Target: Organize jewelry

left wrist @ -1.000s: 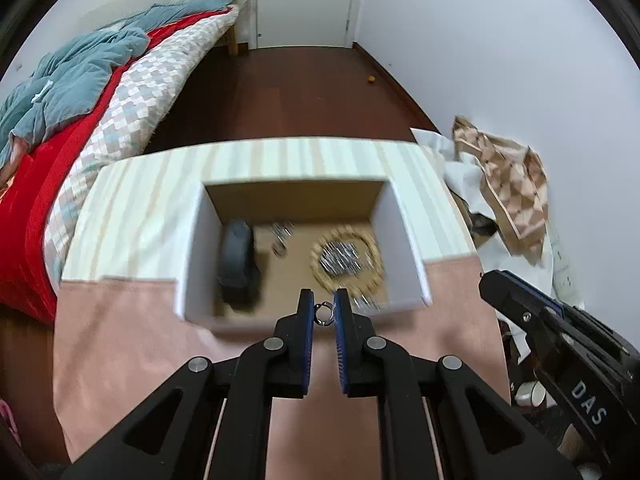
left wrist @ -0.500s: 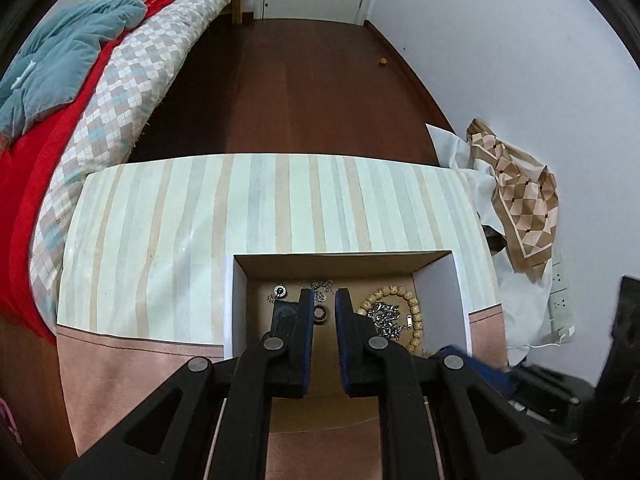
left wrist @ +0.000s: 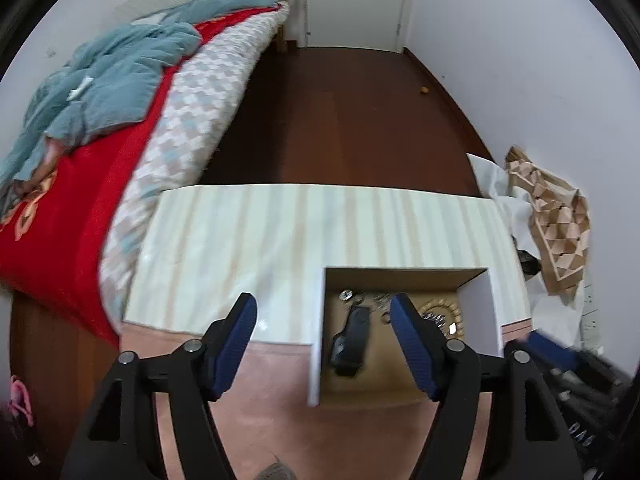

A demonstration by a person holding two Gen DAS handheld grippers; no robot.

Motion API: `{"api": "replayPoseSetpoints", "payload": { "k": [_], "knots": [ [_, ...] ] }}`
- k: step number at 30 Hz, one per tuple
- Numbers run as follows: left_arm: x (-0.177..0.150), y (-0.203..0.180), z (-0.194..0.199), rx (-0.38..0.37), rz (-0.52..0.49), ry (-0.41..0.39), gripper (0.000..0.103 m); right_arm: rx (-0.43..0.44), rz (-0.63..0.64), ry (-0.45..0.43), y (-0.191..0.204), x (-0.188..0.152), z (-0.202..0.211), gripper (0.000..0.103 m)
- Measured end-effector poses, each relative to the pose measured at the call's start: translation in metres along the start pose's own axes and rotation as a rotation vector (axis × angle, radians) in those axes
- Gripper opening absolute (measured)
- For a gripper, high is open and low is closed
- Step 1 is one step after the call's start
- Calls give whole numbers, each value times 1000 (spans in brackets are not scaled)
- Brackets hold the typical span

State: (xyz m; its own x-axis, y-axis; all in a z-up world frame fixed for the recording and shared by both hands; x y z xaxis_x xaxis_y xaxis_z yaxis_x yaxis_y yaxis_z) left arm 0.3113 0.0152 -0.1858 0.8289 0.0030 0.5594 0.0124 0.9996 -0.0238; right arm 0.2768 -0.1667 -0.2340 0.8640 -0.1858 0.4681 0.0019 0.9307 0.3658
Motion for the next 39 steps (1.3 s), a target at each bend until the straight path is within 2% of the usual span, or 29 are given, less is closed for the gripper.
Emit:
{"api": "replayPoseSetpoints", "payload": {
  "k": [2,4,7,11,17,22,31,39],
  "knots": [
    [-8,6,7,32,3,-17,84,-72,33,-12,-2,-1,8,64],
    [-18,10,14,57,2,-25,91,-145,76,-24,-3,-2,14,85],
    [-32,10,17,77,1,-9,101,-235,119,-23,-3,-8,20,100],
    [-46,6,27,100,-15,-3,101,-305,141,-32,-7,-15,34,101],
    [-56,-1,62,93,-10,-46,101,-339,158,-67,-2,-22,65,101],
    [-61,-5,105,83,-4,-105,101,-359,180,-127,10,-29,110,101],
    [-74,1,184,83,21,-199,101,-347,206,-236,38,-43,194,102],
    [-83,10,237,91,41,-253,101,-320,226,-317,64,-55,262,102]
  ]
}}
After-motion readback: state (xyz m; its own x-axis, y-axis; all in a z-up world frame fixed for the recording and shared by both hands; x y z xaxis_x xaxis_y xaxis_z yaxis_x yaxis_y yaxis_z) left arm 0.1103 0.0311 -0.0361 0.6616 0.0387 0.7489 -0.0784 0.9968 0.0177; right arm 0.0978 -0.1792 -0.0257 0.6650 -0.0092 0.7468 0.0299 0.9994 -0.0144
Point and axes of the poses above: each gripper's, at about its wrist camera, not at the fingertips, and z roughly against the way its jaws point, y to its left, x to its top, the point moved 6 cm from there along -z, roughly the way its jaws point, and after that the axes turned 5 degrees about -y, right-handed, at the moved point
